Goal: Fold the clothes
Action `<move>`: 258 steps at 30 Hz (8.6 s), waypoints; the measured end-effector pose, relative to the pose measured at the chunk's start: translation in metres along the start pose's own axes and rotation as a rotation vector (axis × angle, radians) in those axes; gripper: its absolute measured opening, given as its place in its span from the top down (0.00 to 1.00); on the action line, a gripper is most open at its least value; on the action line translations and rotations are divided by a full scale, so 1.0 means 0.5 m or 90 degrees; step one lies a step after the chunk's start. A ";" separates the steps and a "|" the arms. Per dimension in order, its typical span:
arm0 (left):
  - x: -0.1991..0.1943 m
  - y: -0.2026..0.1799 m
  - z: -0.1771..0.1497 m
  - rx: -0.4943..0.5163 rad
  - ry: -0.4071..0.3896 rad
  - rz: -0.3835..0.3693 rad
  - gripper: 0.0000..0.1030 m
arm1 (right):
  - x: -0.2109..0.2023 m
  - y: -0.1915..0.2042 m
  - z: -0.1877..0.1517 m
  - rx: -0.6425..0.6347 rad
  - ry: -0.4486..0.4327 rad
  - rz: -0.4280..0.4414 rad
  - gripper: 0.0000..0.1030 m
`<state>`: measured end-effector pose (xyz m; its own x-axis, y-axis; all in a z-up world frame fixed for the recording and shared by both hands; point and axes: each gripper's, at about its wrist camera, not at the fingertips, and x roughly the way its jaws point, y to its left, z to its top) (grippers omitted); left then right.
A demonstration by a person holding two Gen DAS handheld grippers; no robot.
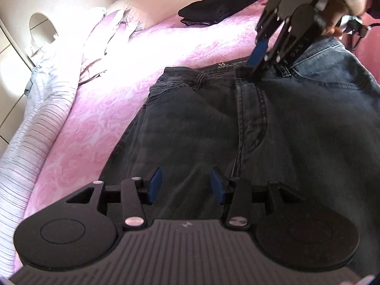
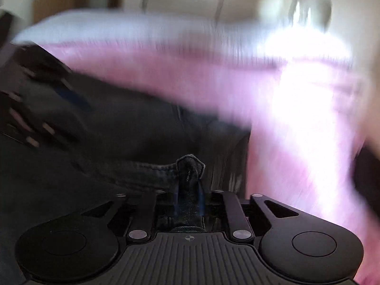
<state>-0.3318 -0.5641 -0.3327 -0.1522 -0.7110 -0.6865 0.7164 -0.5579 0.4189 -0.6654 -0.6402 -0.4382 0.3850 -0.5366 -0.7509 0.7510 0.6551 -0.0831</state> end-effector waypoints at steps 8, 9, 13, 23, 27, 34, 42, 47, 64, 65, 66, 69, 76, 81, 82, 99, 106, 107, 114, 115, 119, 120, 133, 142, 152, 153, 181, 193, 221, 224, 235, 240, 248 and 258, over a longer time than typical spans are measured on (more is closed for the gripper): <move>-0.073 0.001 -0.059 -0.014 0.021 0.053 0.61 | -0.098 -0.009 -0.033 0.048 -0.060 -0.046 0.51; -0.081 -0.002 -0.071 -0.028 0.031 0.054 0.60 | -0.111 -0.002 -0.040 0.052 -0.072 -0.042 0.51; -0.054 -0.033 -0.120 -0.057 0.092 0.039 0.60 | -0.108 0.021 -0.060 0.063 -0.050 -0.028 0.51; -0.236 -0.059 -0.146 -0.145 0.079 0.130 0.59 | -0.229 0.131 -0.084 0.067 -0.020 -0.093 0.37; -0.355 -0.111 -0.195 -0.207 0.084 0.182 0.45 | -0.268 0.232 -0.114 0.104 -0.021 -0.098 0.32; -0.521 -0.202 -0.293 -0.383 0.076 0.245 0.18 | -0.347 0.381 -0.160 0.205 -0.033 -0.112 0.31; -0.623 -0.259 -0.396 -0.416 0.108 0.296 0.03 | -0.373 0.511 -0.169 0.179 -0.011 -0.123 0.30; -0.656 -0.283 -0.434 -0.425 0.135 0.332 0.03 | -0.371 0.542 -0.173 0.165 -0.008 -0.106 0.30; -0.726 -0.326 -0.476 -0.493 0.181 0.395 0.03 | -0.295 0.616 -0.104 -0.012 0.014 -0.065 0.30; -0.729 -0.324 -0.477 -0.487 0.182 0.395 0.03 | -0.293 0.626 -0.099 -0.015 0.013 -0.060 0.30; -0.732 -0.323 -0.479 -0.480 0.183 0.395 0.03 | -0.291 0.637 -0.096 -0.020 0.012 -0.055 0.30; -0.741 -0.323 -0.483 -0.466 0.189 0.409 0.03 | -0.281 0.673 -0.084 -0.042 0.012 -0.044 0.30; -0.767 -0.332 -0.498 -0.491 0.202 0.432 0.03 | -0.271 0.763 -0.064 -0.135 -0.003 -0.013 0.30; -0.788 -0.339 -0.498 -0.492 0.210 0.449 0.03 | -0.273 0.807 -0.059 -0.177 -0.023 0.009 0.30; -0.793 -0.340 -0.498 -0.492 0.211 0.453 0.03 | -0.275 0.814 -0.059 -0.184 -0.027 0.011 0.30; -0.862 -0.317 -0.485 -0.443 0.200 0.487 0.03 | -0.338 0.720 -0.059 -0.135 -0.069 -0.029 0.30; -0.897 -0.244 -0.450 -0.413 0.176 0.495 0.03 | -0.368 0.608 -0.042 -0.088 -0.055 -0.058 0.30; -0.898 -0.234 -0.443 -0.406 0.170 0.494 0.03 | -0.370 0.594 -0.039 -0.083 -0.051 -0.060 0.30; -0.883 -0.127 -0.423 -0.379 0.143 0.464 0.03 | -0.384 0.553 -0.006 -0.076 -0.063 -0.054 0.30; -0.876 -0.098 -0.429 -0.377 0.144 0.464 0.03 | -0.376 0.555 0.006 -0.082 -0.065 -0.050 0.30; -0.827 0.036 -0.472 -0.384 0.151 0.460 0.03 | -0.315 0.572 0.075 -0.105 -0.073 -0.027 0.30; -0.801 0.077 -0.491 -0.389 0.153 0.459 0.03 | -0.290 0.581 0.097 -0.111 -0.075 -0.019 0.30; -0.403 0.500 -0.753 -0.595 0.138 0.324 0.18 | 0.107 0.673 0.302 -0.176 -0.061 0.014 0.30; -0.357 0.530 -0.857 -0.619 0.160 0.255 0.06 | 0.208 0.657 0.310 -0.174 -0.030 0.010 0.30; -0.373 0.595 -0.911 -0.585 0.246 0.355 0.09 | 0.221 0.651 0.311 -0.173 -0.032 0.006 0.30; -0.367 0.600 -0.914 -0.578 0.245 0.373 0.04 | 0.225 0.650 0.312 -0.170 -0.031 0.004 0.30; -0.720 0.054 -0.631 -0.413 0.218 0.317 0.16 | -0.184 0.458 -0.002 -0.074 0.044 -0.086 0.30; -0.859 -0.321 -0.631 -0.207 0.272 0.392 0.14 | -0.294 0.440 -0.191 -0.233 -0.018 -0.125 0.30; -0.735 -0.319 -0.662 -0.088 0.311 0.406 0.88 | -0.214 0.671 -0.279 -0.519 -0.158 -0.027 0.33; -0.749 -0.304 -0.650 -0.108 0.301 0.410 0.89 | -0.190 0.693 -0.270 -0.495 -0.185 -0.004 0.41; -0.754 -0.290 -0.645 -0.114 0.308 0.407 0.88 | -0.182 0.651 -0.300 -0.523 -0.176 -0.009 0.50; -0.751 -0.295 -0.643 -0.101 0.317 0.405 0.88 | -0.163 0.655 -0.332 -0.584 -0.162 -0.039 0.50; -0.736 -0.308 -0.658 -0.064 0.334 0.403 0.86 | -0.120 0.528 -0.369 -0.620 -0.121 -0.208 0.52; -0.708 -0.293 -0.699 -0.067 0.358 0.409 0.88 | -0.044 0.345 -0.403 -0.684 -0.021 -0.381 0.64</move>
<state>-0.1450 -0.0812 -0.3589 0.6440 -0.5419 -0.5399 0.6124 -0.0577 0.7884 -0.6523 -0.4081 -0.5682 0.1571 -0.9058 -0.3935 -0.0031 0.3980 -0.9174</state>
